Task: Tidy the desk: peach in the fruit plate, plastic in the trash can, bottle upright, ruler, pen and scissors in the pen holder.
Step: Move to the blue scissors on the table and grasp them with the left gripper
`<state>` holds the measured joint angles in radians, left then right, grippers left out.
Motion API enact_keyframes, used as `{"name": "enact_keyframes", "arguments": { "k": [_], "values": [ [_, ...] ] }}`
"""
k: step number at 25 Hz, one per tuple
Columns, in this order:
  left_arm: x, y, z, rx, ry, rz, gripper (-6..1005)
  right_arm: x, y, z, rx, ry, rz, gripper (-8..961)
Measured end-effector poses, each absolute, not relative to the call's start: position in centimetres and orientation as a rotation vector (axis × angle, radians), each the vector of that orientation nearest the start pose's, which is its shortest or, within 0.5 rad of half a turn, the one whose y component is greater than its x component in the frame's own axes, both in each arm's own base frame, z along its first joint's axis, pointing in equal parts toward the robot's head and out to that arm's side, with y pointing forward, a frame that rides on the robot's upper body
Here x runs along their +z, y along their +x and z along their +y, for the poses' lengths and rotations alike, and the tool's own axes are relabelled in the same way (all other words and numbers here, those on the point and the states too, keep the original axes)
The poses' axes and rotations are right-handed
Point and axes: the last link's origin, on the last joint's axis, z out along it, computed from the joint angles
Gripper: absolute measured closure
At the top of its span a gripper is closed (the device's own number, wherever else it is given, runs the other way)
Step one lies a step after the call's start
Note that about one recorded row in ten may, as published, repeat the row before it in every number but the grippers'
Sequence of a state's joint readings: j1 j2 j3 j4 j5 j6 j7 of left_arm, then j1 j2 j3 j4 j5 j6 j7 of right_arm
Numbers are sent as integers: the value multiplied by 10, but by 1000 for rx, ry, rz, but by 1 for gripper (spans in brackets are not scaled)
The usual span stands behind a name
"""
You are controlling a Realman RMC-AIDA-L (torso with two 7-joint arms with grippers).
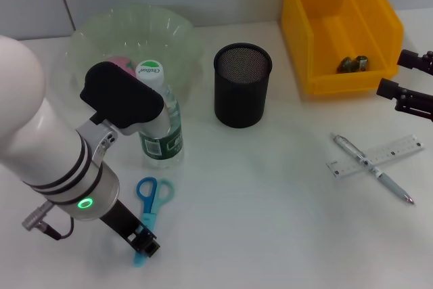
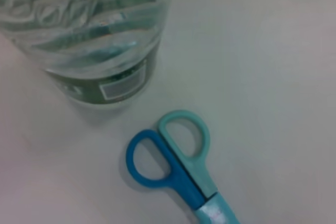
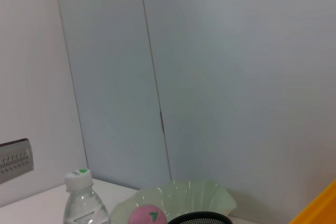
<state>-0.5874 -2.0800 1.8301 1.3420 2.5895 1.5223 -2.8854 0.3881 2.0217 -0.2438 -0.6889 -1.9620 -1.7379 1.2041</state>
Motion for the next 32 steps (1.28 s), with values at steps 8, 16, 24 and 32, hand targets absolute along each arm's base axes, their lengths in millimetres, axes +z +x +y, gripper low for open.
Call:
{"name": "enact_keyframes", "arguments": {
  "k": [8,16,24,32],
  "values": [
    [-69,-174,304,832,-2593,-935,545,90,323,290,876,-2298,536,125],
    [-65,-174,306,862,-2574,-923,555,90,322,291,878,-2300,533,125],
    [-66,-172,307,840,-2580,-924,554,90,322,291,878,-2300,533,125],
    [-65,-170,313,805,-2578,-953,555,90,323,291,877,-2300,533,125]
  ]
}}
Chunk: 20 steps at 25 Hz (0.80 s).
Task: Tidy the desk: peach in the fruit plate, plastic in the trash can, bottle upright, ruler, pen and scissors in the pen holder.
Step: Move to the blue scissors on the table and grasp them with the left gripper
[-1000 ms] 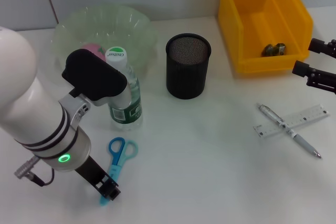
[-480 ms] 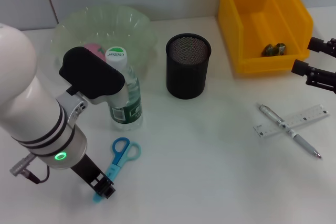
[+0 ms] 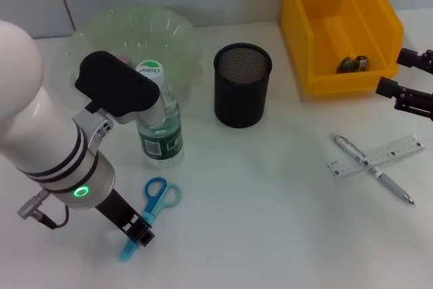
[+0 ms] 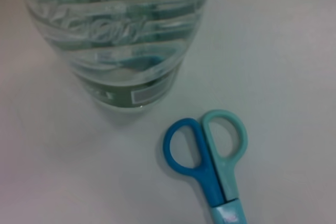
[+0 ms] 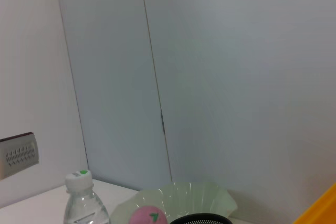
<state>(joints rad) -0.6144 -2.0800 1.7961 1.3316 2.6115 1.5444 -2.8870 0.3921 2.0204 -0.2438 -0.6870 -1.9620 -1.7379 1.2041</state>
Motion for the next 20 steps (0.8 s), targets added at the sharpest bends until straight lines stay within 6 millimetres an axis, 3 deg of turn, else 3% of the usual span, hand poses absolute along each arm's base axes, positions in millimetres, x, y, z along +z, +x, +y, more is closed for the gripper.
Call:
{"name": "enact_keyframes", "arguments": {
  "k": [20],
  "values": [
    [-68,-171,313,791,-2591,-978,555,89,321,292,879,-2302,520,125]
  ]
}}
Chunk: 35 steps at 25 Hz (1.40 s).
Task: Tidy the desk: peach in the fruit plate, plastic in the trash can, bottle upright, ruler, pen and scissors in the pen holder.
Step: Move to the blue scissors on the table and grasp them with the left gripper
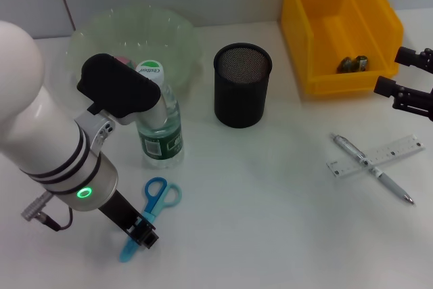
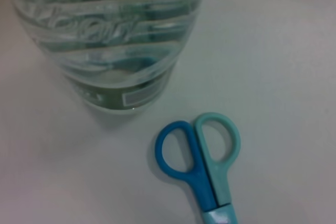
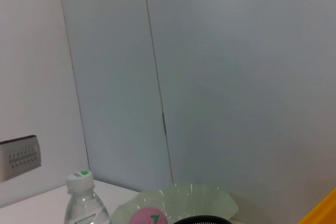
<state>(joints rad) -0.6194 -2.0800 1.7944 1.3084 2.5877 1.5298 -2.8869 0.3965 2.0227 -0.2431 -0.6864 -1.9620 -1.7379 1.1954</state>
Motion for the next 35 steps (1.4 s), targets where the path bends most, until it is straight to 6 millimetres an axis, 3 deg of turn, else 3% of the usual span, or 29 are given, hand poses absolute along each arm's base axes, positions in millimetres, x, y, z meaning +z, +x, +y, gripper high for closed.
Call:
{"name": "enact_keyframes", "arguments": {
  "k": [11,23,35],
  "values": [
    [-69,-172,312,809,-2591,-975,563,88,321,292,882,-2299,522,126],
    [-71,-173,309,838,-2597,-965,741,87,320,292,883,-2300,520,125],
    [-74,-172,306,873,-2609,-931,754,88,320,293,884,-2299,517,125]
  ]
}}
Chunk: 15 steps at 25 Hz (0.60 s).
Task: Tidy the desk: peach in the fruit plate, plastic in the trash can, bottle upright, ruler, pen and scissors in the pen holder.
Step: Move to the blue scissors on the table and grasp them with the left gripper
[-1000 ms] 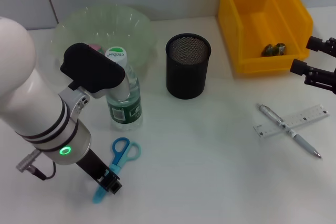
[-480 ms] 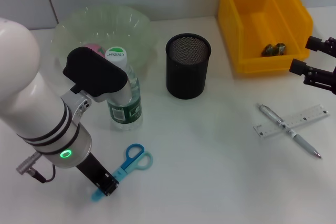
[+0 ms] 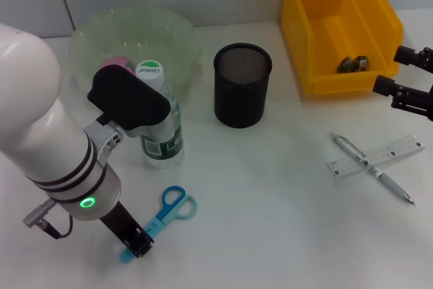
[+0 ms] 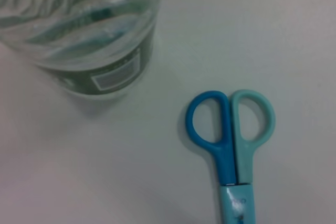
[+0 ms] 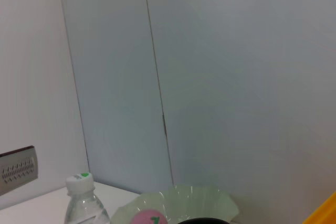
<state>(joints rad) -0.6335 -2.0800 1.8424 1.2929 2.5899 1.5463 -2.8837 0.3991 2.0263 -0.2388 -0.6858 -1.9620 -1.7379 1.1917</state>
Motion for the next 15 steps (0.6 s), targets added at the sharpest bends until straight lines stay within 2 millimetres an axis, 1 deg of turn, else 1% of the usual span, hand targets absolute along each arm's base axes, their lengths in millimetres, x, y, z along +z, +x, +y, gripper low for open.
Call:
{"name": "enact_keyframes", "arguments": {
  "k": [7,15],
  "values": [
    [-73,-172,308,869,-2599,-927,726,88,320,294,885,-2298,514,126],
    [-72,-168,308,885,-2600,-892,780,88,318,295,889,-2298,511,126]
  ]
}}
